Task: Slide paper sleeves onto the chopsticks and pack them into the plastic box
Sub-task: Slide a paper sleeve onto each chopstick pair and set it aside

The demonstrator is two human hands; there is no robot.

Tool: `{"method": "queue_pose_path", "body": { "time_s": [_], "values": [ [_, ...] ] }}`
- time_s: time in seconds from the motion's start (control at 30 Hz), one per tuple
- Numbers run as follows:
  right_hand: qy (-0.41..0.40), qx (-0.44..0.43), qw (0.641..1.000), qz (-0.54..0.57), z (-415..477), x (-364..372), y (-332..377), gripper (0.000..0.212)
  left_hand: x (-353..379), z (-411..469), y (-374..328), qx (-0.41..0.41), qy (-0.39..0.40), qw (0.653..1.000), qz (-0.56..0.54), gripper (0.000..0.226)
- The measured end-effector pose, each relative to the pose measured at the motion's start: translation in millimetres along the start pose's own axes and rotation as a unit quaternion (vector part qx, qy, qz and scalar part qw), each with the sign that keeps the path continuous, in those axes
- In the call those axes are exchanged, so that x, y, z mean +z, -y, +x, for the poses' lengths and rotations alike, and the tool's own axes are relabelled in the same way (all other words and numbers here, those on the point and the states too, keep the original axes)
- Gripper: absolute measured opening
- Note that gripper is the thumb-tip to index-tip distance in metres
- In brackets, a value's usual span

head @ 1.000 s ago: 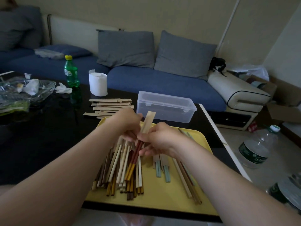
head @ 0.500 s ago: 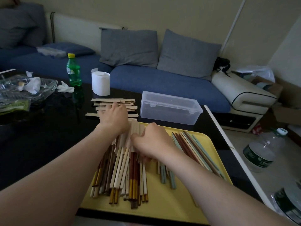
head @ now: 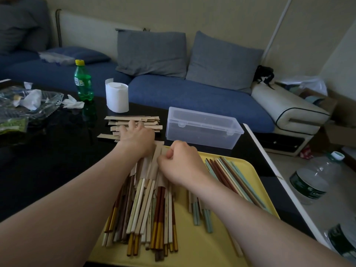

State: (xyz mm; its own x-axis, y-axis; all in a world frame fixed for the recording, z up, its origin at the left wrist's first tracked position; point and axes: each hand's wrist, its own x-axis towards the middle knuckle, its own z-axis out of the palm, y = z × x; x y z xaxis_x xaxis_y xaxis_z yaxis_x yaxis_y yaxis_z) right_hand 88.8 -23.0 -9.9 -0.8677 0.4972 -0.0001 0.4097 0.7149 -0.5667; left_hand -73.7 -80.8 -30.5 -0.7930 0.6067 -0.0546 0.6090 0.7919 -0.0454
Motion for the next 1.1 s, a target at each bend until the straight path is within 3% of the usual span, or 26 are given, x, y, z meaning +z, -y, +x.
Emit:
{"method": "queue_pose_path", "body": {
  "time_s": [0.4,0.63,0.83,0.93,1.1],
  "values": [
    [-0.026,0.029,0.999,0.009,2.0,-14.7,-9.4,0.018,-6.4,-4.7,1.6,-0.007,-0.090,0.994,-0.062,0.031],
    [-0.013,0.095,0.995,-0.014,-1.2,-41.9,-33.7,0.025,-14.6,-23.5,-14.8,0.088,-0.194,0.971,-0.105,0.025],
    [0.041,0.158,0.980,-0.113,-17.6,-78.4,-66.9,0.017,-18.1,-40.8,-44.0,0.219,-0.110,0.943,-0.224,0.022],
    [0.098,0.210,0.966,-0.113,-28.2,-90.6,-72.0,0.005,-20.1,-52.3,-56.2,0.238,-0.082,0.935,-0.251,0.023],
    [0.144,0.231,0.957,-0.103,-42.4,-96.4,-73.1,0.016,-23.4,-60.7,-66.0,0.256,-0.060,0.935,-0.238,0.016]
  ]
}}
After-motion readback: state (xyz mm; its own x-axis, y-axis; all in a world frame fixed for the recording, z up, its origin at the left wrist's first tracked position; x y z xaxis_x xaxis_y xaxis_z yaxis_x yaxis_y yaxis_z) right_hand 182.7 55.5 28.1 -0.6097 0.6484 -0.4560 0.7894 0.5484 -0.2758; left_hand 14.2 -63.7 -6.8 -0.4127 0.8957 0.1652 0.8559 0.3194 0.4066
